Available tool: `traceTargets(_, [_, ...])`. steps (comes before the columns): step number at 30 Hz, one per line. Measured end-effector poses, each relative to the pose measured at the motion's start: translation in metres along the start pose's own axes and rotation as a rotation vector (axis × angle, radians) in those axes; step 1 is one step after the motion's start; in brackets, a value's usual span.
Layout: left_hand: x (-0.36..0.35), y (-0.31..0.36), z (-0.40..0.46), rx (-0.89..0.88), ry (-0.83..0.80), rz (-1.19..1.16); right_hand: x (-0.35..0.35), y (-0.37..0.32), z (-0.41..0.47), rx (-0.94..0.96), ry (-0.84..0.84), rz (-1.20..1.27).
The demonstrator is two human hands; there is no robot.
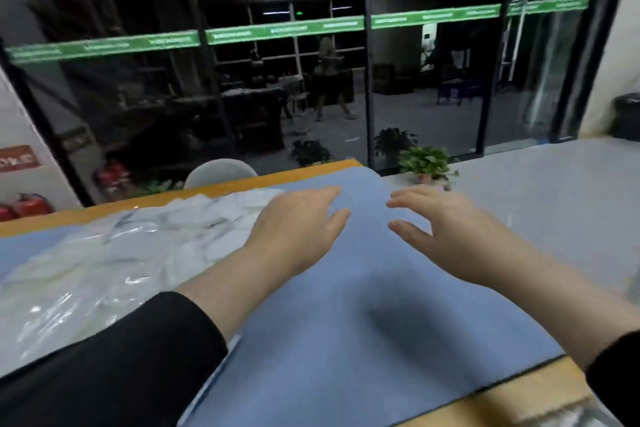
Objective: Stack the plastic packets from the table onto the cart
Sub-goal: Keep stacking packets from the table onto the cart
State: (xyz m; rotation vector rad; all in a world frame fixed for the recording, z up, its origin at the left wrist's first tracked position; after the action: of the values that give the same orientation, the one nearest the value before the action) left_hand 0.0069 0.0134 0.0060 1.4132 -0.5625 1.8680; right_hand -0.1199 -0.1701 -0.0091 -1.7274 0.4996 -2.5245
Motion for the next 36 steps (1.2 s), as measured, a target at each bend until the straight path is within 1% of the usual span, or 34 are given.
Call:
traceTargets(3, [0.015,-0.076,-0.047,0.186,-0.010,0.044,-0.049,-0.061,0.039,0.065,-0.084,0.085])
traceTargets(6, [0.018,-0.137,-0.086,0.327,-0.020,0.056,-0.093,-0.114,0.070,0.087,-0.165,0.142])
traceTargets(8, [0.012,-0.171,-0.102,0.383,-0.009,0.044,-0.118,-0.142,0.088,0.068,-0.212,0.167])
traceTargets(11, [-0.003,-0.205,-0.106,0.425,-0.019,0.004,-0.149,-0.165,0.114,-0.001,-0.228,0.165])
traceTargets(14, [-0.018,-0.215,-0.097,0.400,-0.011,-0.081,-0.178,-0.166,0.124,-0.094,-0.269,0.202])
traceTargets(15, [-0.023,-0.217,-0.094,0.387,-0.002,-0.106,-0.186,-0.164,0.123,-0.094,-0.279,0.206])
traceTargets(18, [-0.037,-0.225,-0.097,0.356,0.009,-0.128,-0.202,-0.157,0.123,-0.049,-0.294,0.108])
traceTargets(20, [-0.041,-0.232,-0.098,0.369,0.016,-0.183,-0.204,-0.158,0.129,-0.083,-0.281,0.110])
traceTargets(23, [-0.040,-0.234,-0.097,0.397,0.040,-0.261,-0.204,-0.166,0.133,-0.115,-0.260,-0.010])
traceTargets(26, [-0.042,-0.229,-0.096,0.377,0.040,-0.282,-0.204,-0.169,0.134,-0.145,-0.192,-0.001])
traceTargets(29, [-0.041,-0.228,-0.095,0.370,0.076,-0.293,-0.205,-0.167,0.134,-0.176,-0.146,-0.011])
traceTargets(34, [-0.037,-0.223,-0.097,0.350,0.070,-0.280,-0.206,-0.166,0.131,-0.203,-0.229,-0.002])
traceTargets(36, [-0.035,-0.222,-0.098,0.337,0.066,-0.276,-0.202,-0.168,0.130,-0.183,-0.206,0.043])
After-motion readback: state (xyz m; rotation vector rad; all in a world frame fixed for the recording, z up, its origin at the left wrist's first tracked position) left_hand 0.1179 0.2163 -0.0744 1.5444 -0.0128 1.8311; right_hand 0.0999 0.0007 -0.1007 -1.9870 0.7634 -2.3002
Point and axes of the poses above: each hand's wrist, its own z-axis towards the middle knuckle, its own x-axis out of the back of the hand, y = z × x, the point moved 1 cm from there along z, towards the middle knuckle, and after that the axes turned 2 degrees about -x, right-handed, at the moved point
